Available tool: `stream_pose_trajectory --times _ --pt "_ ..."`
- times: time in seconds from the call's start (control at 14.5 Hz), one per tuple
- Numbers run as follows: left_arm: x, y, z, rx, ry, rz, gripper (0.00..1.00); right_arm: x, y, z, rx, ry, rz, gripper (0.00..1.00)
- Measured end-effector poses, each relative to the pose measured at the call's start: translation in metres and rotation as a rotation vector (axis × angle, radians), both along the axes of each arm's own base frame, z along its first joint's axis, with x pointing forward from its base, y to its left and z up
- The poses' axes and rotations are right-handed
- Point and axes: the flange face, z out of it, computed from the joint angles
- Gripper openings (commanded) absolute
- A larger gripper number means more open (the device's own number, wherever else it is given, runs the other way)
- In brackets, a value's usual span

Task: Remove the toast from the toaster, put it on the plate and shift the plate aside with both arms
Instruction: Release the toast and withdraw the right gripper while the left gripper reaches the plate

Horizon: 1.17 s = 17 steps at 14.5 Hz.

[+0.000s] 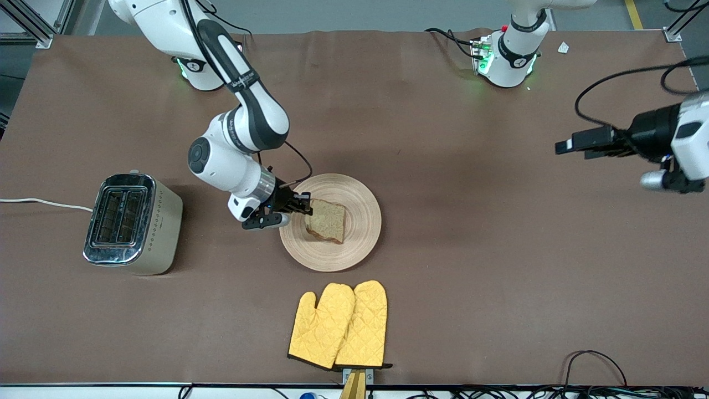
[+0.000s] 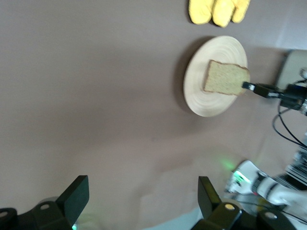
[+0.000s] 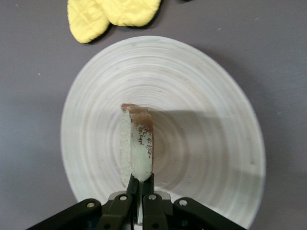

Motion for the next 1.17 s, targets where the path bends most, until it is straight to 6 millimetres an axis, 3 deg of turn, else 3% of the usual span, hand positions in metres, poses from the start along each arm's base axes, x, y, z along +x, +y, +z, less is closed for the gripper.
stream_pose_trajectory --times 0.21,0.28,0.48,0.69,0.89,1.1,1.17 --pt "0.023 -0.017 -0.048 -0.123 0.04 -0.006 1.0 -0.005 -0.018 -0.016 -0.021 0.009 0.025 0.02" --pt "0.03 -0.022 -0.062 -0.167 0.034 -0.024 1.0 -0.007 -0.022 -0.021 -0.027 0.017 0.027 0.07" --pt "0.048 -0.032 -0.112 -0.3 -0.004 -0.089 1.0 -0.007 -0.04 -0.03 -0.038 0.029 0.012 0.35" --pt "0.065 -0.051 -0.187 -0.439 -0.056 -0.152 1.0 0.007 -0.079 -0.033 -0.042 0.048 -0.02 0.59" --pt "0.07 -0.083 -0.26 -0.52 -0.079 -0.179 0.95 0.016 -0.113 -0.033 -0.069 0.068 -0.014 0.75" --pt "0.065 -0.132 -0.296 -0.513 -0.078 -0.193 0.82 0.019 -0.121 -0.026 -0.096 0.056 0.008 1.0" --pt "0.06 -0.151 -0.303 -0.509 -0.078 -0.205 0.79 0.02 -0.123 -0.023 -0.102 0.048 0.011 1.0"
